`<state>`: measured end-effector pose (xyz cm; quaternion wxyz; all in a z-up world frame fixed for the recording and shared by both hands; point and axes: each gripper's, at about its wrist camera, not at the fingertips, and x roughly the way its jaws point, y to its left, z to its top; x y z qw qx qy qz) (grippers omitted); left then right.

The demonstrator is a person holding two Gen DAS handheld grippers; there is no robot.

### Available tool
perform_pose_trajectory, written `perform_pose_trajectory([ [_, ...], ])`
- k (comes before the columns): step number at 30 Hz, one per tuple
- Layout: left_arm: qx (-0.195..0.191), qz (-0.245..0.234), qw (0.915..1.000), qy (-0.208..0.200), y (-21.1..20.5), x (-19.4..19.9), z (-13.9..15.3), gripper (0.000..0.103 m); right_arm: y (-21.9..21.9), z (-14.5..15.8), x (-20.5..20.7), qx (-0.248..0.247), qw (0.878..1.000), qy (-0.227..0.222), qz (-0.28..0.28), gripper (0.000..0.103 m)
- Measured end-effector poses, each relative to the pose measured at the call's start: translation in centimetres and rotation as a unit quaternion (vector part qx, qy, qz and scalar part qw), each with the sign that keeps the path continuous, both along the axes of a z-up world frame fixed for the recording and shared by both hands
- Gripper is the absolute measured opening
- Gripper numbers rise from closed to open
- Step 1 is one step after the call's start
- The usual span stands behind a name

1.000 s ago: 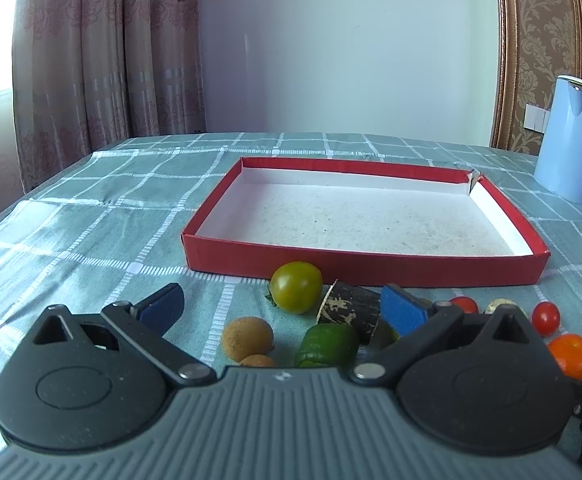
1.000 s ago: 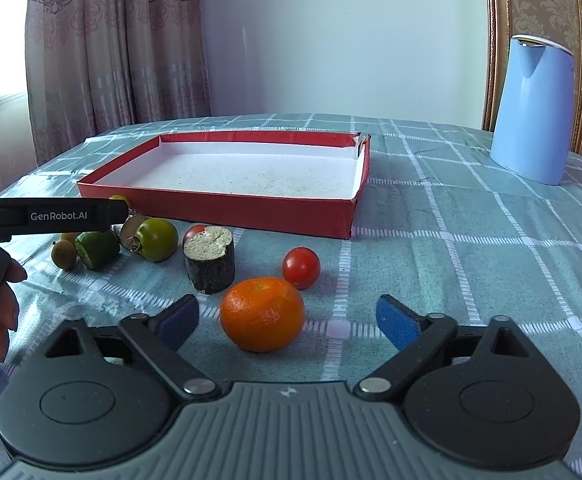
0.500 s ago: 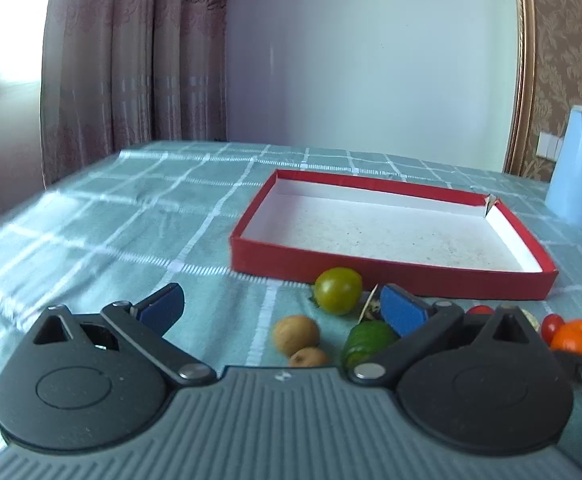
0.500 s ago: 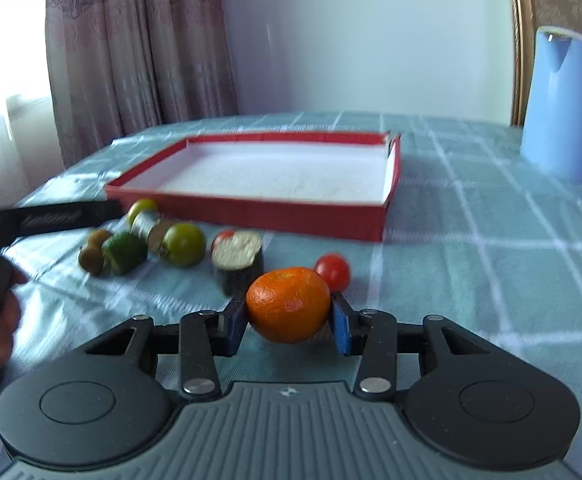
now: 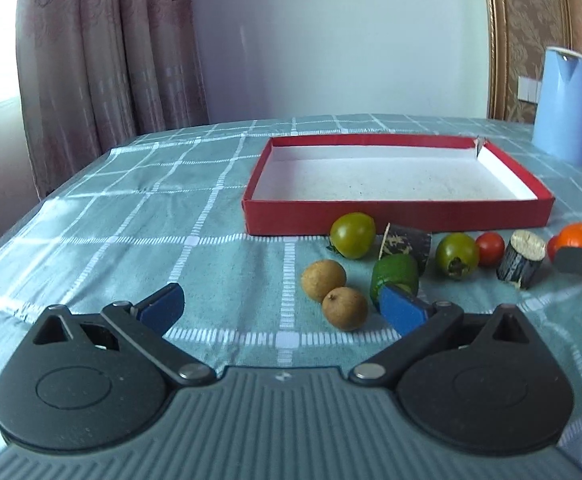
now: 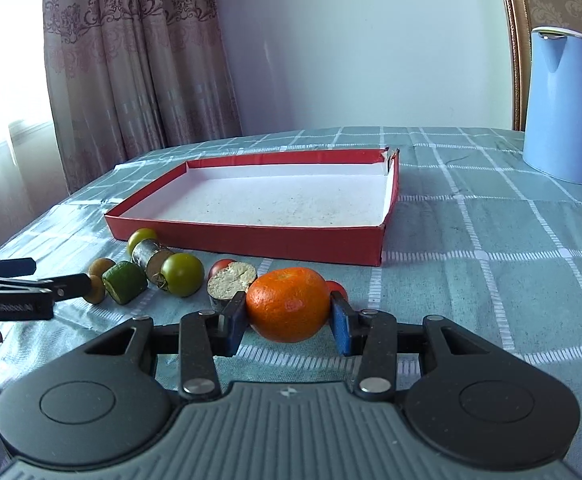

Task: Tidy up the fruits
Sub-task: 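Grasp the mandarin orange with the right tool while the left tool grasps a brown kiwi, then carry the mandarin and kiwi into the red tray and open both tools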

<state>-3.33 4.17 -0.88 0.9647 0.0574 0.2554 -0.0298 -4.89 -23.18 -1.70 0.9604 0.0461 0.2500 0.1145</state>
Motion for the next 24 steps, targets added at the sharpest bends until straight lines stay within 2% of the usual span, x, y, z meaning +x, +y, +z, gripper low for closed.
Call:
perform_pose_trajectory([
  [1,0.004,-0.002,1.0000,0.001,-0.2,0.2,-0.1,0.101,0.0,0.0,0.0,0.000,1.000,-0.001,0.000,0.042],
  [2,0.010,-0.003,0.9999,0.006,-0.4,0.4,-0.2,0.090,0.0,0.0,-0.1,0.001,1.000,-0.002,-0.001,0.042],
  [4,0.019,-0.011,0.9995,0.023,-0.7,1.0,-0.5,0.084,-0.1,0.0,-0.1,0.002,1.000,-0.001,0.000,0.042],
  [6,0.019,-0.016,0.9993,0.028,-0.7,1.1,-0.7,0.072,-0.2,0.0,-0.1,0.005,1.000,-0.001,-0.001,0.042],
  [9,0.018,-0.029,0.9989,0.033,-0.9,1.1,-0.9,0.051,-0.3,0.0,0.0,0.008,1.000,0.000,-0.002,0.042],
  [11,0.016,-0.047,0.9982,0.034,-1.2,0.9,-1.0,0.033,-0.2,-0.1,-0.1,0.008,1.000,0.000,-0.001,0.042],
  [13,0.020,-0.062,0.9974,0.031,-1.5,0.8,-1.1,0.024,-0.2,-0.1,-0.1,0.006,1.000,0.000,0.001,0.042],
  [16,0.032,-0.062,0.9973,0.025,-2.0,0.6,-1.2,0.023,-0.1,-0.1,-0.2,0.005,1.000,-0.002,0.004,0.042],
  [20,0.016,-0.054,0.9983,0.017,-1.4,0.0,-0.6,0.023,-0.1,0.1,-0.6,0.006,1.000,-0.015,0.010,0.042],
  [24,0.003,-0.056,0.9984,-0.005,-1.2,-0.5,1.3,0.023,0.0,1.0,-1.4,-0.003,0.999,-0.044,0.014,0.042],
])
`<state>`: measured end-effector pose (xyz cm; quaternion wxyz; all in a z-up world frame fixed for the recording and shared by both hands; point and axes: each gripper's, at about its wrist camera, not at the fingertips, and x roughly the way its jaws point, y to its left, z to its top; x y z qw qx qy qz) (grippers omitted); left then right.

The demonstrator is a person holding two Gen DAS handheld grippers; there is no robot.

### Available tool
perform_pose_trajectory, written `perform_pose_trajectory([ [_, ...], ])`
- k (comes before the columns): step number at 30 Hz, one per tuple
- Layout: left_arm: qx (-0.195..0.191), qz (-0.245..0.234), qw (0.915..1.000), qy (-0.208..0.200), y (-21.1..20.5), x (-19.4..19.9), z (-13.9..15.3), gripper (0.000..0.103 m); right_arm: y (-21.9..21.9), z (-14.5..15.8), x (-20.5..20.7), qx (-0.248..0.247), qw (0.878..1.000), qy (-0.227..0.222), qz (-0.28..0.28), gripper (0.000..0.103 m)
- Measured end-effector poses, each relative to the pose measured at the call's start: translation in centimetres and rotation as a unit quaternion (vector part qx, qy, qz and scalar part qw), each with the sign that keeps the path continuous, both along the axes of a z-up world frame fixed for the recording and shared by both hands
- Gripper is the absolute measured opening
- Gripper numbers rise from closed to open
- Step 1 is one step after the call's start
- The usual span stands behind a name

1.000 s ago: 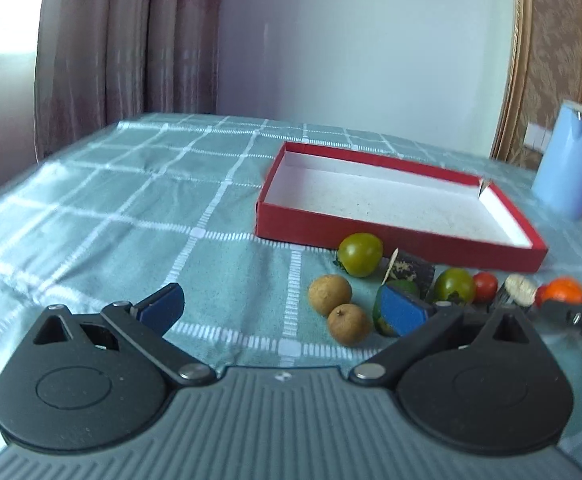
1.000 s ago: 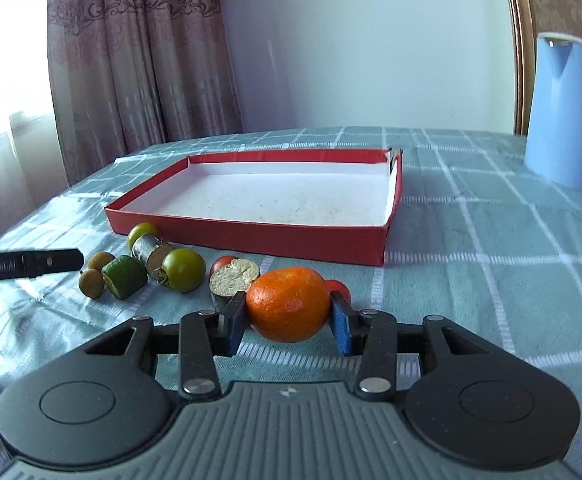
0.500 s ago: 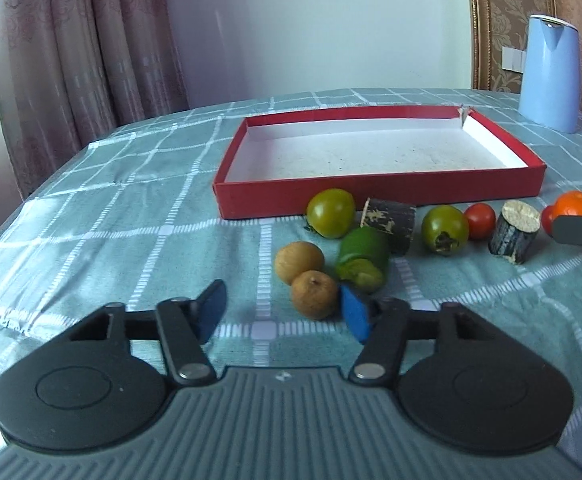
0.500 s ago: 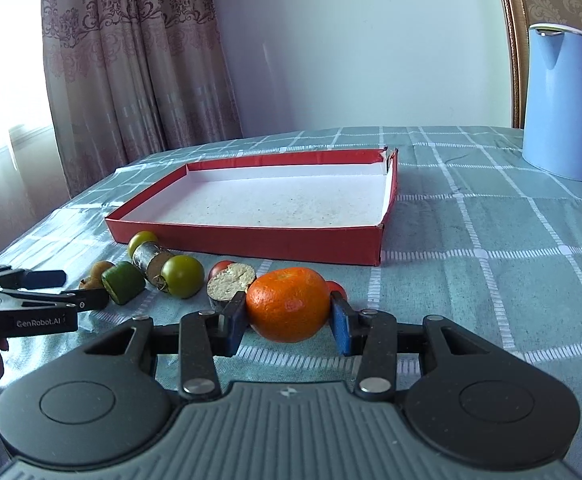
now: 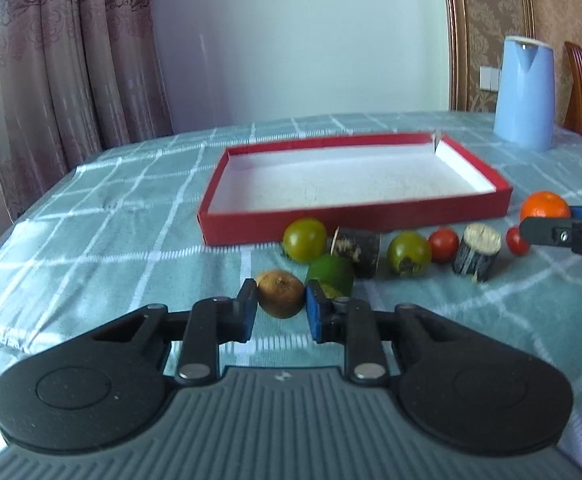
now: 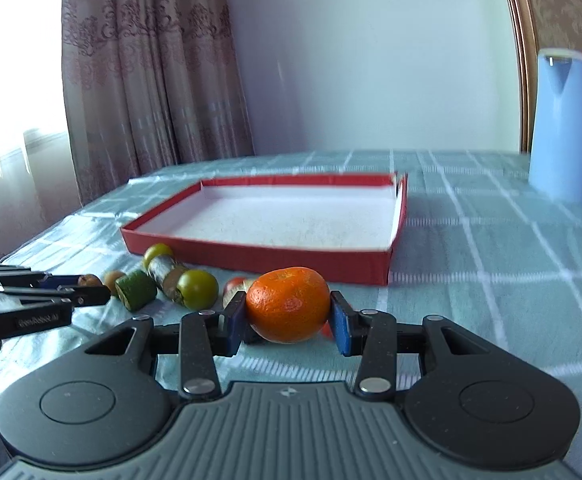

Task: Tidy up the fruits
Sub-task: 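Carry the mandarin and kiwi into the red tray and open both tools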

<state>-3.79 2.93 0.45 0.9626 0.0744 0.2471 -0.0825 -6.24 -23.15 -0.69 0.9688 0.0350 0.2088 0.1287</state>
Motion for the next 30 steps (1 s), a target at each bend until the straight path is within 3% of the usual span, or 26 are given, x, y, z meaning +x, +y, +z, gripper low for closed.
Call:
perform_pose_trajectory([
  [6,-0.007,0.004,0.9998,-0.018,-1.7,3.1,2.1,0.023,-0.1,2.1,1.7,-0.026,0.999,-0.030,-0.021,0.042],
  [10,-0.002,0.017,0.9997,-0.017,-3.1,6.3,2.3,0.023,-0.5,3.0,4.9,-0.037,0.998,-0.025,-0.041,0.042],
  [17,0.005,0.062,0.9981,0.000,-4.0,12.4,1.5,0.023,-0.2,2.3,12.1,-0.050,0.996,0.030,-0.062,0.042],
  [21,0.008,0.083,0.9960,0.030,-3.4,15.7,0.6,0.023,0.5,1.3,15.3,-0.067,0.994,0.058,-0.064,0.042],
  [30,-0.002,0.103,0.9920,0.074,-2.2,19.5,-0.6,0.023,1.2,-0.1,18.7,-0.074,0.990,0.103,-0.058,0.042],
])
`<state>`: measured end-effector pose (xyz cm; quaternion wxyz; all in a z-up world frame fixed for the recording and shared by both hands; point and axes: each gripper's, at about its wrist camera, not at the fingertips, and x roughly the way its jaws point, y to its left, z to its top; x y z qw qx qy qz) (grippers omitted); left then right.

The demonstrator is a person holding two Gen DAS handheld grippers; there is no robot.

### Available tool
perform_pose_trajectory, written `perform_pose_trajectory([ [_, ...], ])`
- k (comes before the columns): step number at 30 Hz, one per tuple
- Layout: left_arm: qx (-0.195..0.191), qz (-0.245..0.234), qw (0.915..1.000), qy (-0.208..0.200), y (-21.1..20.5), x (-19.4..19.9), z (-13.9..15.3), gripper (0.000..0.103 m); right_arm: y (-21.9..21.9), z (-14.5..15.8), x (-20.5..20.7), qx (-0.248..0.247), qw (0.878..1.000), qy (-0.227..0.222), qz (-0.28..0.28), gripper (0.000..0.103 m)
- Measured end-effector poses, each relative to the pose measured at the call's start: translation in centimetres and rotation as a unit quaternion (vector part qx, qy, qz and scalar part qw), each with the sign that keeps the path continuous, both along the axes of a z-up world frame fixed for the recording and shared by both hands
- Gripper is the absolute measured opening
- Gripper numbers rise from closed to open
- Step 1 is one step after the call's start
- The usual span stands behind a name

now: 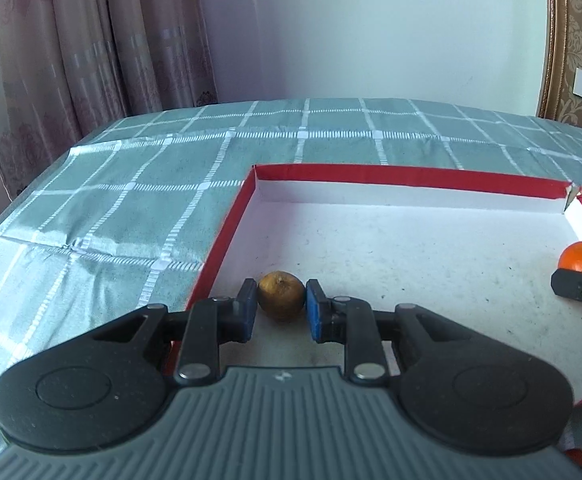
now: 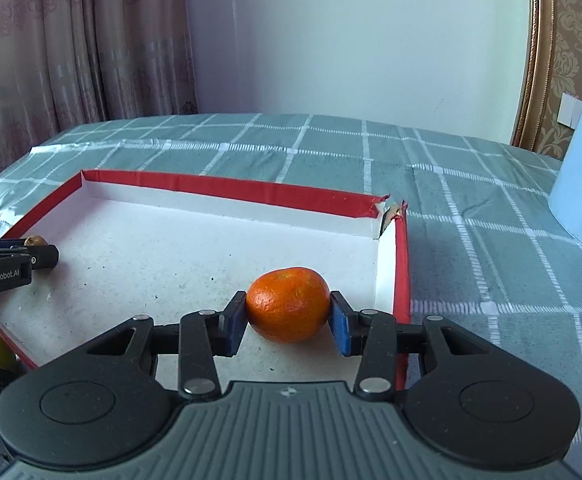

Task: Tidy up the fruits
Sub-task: 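Carry the mandarin and kiwi into the red tray and open both tools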

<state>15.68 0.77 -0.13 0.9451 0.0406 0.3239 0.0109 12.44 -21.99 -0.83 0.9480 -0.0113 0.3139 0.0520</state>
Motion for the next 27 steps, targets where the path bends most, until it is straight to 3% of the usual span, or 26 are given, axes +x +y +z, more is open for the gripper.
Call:
perform_pose_trajectory([
  [4,-0.001,-0.003,1.0000,0.000,-0.1,0.0,-0.1,0.024,0.0,0.1,0.1,-0.001,1.000,0.002,0.002,0.042],
  [6,0.000,-0.001,1.0000,0.000,-0.1,-0.1,0.0,0.029,0.0,0.2,0.3,0.003,1.000,0.005,0.001,0.043],
  [8,-0.009,-0.002,0.9999,-0.007,0.1,-0.4,0.2,0.045,0.1,0.2,0.3,-0.005,1.000,0.006,0.003,0.044],
  [10,-0.014,0.001,0.9997,-0.021,0.3,-1.0,0.5,0.053,0.3,0.3,0.2,-0.010,1.000,0.000,0.003,0.046],
  [11,-0.015,0.000,0.9994,-0.030,0.5,-1.3,0.7,0.060,0.3,0.4,0.1,-0.011,1.000,-0.004,0.005,0.053],
  [12,-0.019,-0.004,0.9991,-0.038,0.6,-1.8,0.8,0.061,0.2,0.5,0.0,-0.009,1.000,-0.008,0.008,0.059],
  [14,-0.023,-0.007,0.9980,-0.058,0.9,-3.1,1.2,0.063,0.1,0.7,-0.4,-0.005,1.000,-0.019,0.006,0.061],
  [17,-0.018,0.005,0.9956,-0.092,1.4,-5.3,1.6,0.081,-0.3,1.2,-1.2,0.005,1.000,-0.026,0.008,0.061],
  [22,-0.047,0.007,0.9920,-0.117,2.7,-8.4,2.2,0.083,-1.5,1.6,-4.1,0.015,0.999,-0.041,0.013,0.061],
  [27,-0.062,0.014,0.9915,-0.113,4.3,-11.1,1.8,0.088,-3.1,2.6,-8.6,0.034,0.997,-0.062,0.014,0.061],
])
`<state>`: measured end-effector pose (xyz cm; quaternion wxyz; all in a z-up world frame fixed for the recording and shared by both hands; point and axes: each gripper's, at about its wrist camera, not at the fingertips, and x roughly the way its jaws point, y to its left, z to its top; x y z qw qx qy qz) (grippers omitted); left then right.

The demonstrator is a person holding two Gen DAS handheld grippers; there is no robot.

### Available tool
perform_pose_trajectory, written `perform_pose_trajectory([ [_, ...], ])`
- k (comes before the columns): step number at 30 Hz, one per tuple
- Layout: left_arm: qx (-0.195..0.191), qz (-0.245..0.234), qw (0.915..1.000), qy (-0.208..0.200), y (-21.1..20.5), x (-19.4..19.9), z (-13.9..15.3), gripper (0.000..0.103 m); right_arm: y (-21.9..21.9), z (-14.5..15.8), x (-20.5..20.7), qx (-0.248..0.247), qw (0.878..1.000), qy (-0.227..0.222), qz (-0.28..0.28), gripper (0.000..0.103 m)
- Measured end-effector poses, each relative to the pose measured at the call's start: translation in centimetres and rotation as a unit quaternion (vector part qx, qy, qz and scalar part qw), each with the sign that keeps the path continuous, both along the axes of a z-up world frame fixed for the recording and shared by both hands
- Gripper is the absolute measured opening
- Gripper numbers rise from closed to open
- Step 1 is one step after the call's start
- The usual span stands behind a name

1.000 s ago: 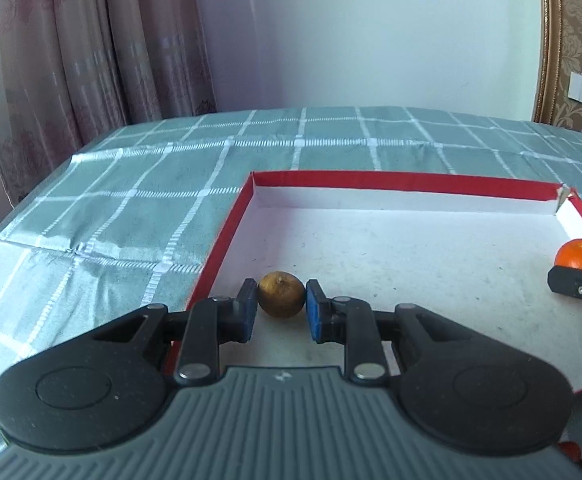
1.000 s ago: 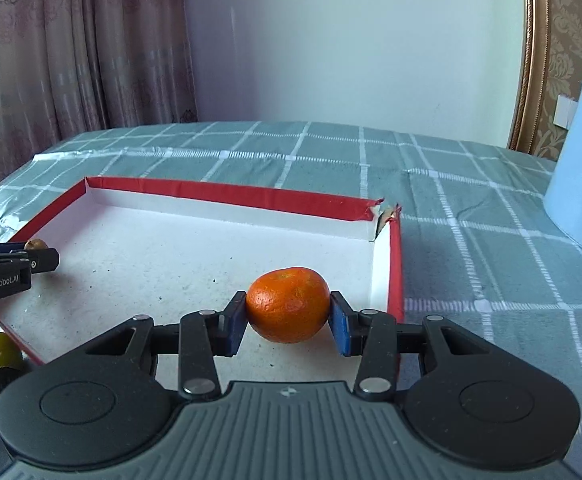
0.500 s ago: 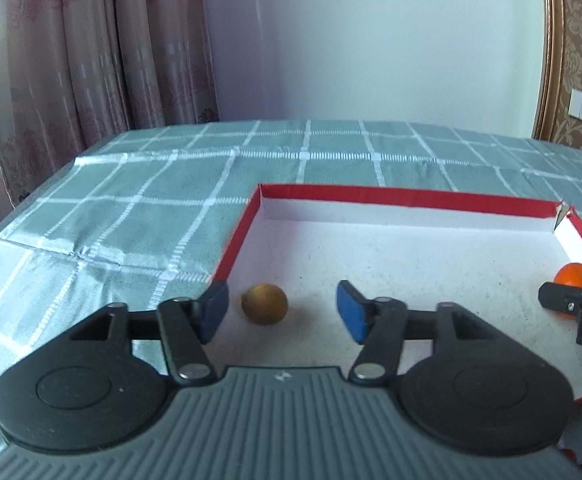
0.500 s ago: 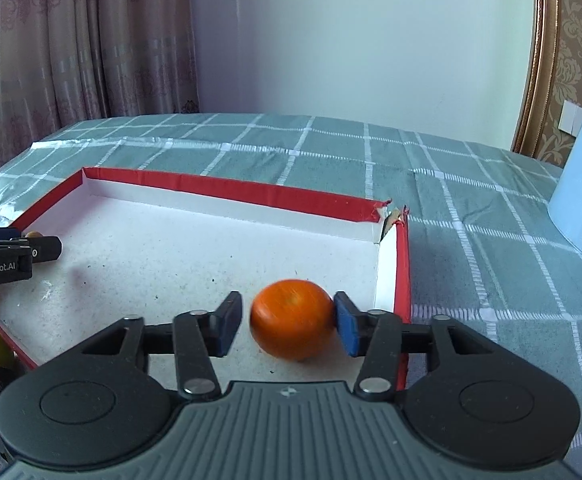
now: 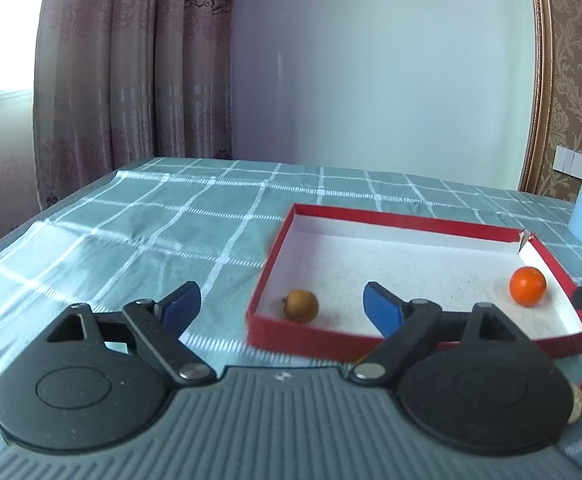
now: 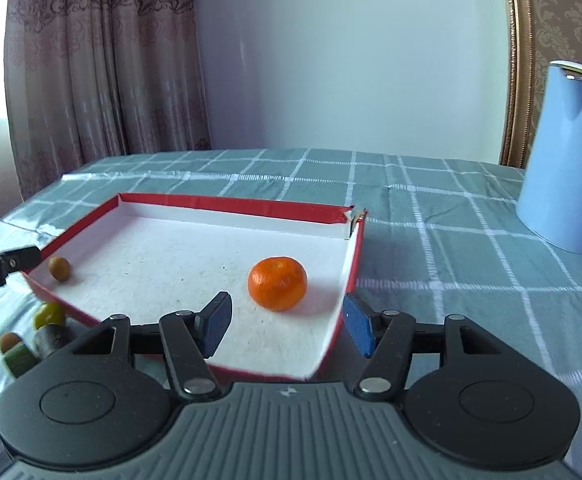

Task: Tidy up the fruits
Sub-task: 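Carry the mandarin and kiwi into the red tray and open both tools, then withdraw the right tool and grasp a red cherry tomato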

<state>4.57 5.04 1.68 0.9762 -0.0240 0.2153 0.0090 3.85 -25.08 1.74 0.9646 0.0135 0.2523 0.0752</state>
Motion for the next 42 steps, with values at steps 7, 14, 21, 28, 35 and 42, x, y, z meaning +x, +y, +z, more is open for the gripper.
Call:
perform_pose_trajectory([
  [7,-0.046,0.022,0.9987,-0.004,2.2,-2.0,-0.1,0.093,-1.3,-1.4,-5.7,0.011,1.000,-0.014,0.010,0.061],
  [14,-0.032,0.024,0.9992,-0.004,2.0,-3.0,-0.4,0.095,-0.3,-2.6,-6.7,-0.016,0.999,-0.011,0.027,0.061],
  [21,-0.027,0.016,0.9995,-0.001,1.7,-3.1,-0.5,0.096,1.1,-3.4,-6.3,-0.037,0.998,0.012,0.055,0.043],
  [28,-0.010,0.006,0.9999,0.003,1.2,-3.0,-0.8,0.097,1.7,-4.0,-5.6,-0.042,0.996,0.040,0.062,0.030],
  [35,0.016,-0.026,0.9995,0.006,1.4,-5.1,-1.4,0.096,1.9,-3.9,-5.9,-0.047,0.996,0.037,0.063,0.025],
  [42,0.014,-0.061,0.9978,0.021,2.1,-6.5,-1.5,0.084,2.1,-3.8,-5.9,-0.051,0.996,0.035,0.062,0.025],
])
